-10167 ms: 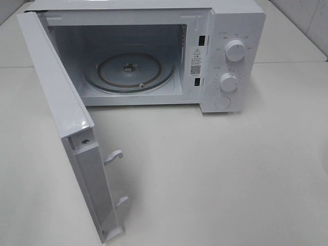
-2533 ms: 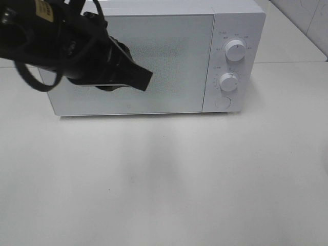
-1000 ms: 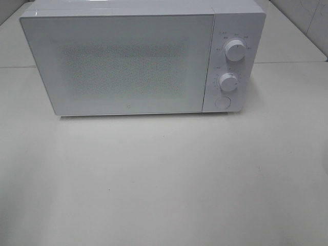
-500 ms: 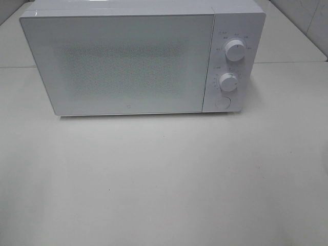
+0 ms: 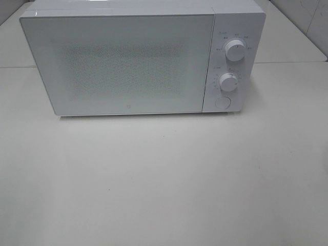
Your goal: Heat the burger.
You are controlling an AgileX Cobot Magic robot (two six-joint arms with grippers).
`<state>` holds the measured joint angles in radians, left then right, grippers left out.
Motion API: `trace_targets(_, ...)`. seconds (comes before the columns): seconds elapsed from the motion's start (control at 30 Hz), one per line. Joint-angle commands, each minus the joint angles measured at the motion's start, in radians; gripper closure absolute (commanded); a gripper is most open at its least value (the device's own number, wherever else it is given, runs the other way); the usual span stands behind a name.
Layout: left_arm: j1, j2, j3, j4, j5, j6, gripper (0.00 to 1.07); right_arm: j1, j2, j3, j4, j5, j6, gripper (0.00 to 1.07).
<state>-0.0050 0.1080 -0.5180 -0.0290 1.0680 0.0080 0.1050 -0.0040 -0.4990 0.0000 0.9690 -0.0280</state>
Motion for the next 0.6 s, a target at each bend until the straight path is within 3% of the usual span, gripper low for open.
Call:
trace_targets(0.03, 0.004, -0.056, 0.001, 0.001, 0.004, -0.008, 0.06, -0.003, -0.026, 0.003, 0.0, -0.007, 0.001, 0.54)
trace_targets(0.17, 0.005, -0.128, 0.001, 0.001, 0.004, -0.008, 0.06, -0.003, -0.026, 0.003, 0.0, -0.007, 0.002, 0.54)
trace_targets(0.6, 0.005, -0.135, 0.001, -0.001, 0.004, -0.008, 0.06, -0.003, -0.026, 0.003, 0.0, -0.007, 0.001, 0.54)
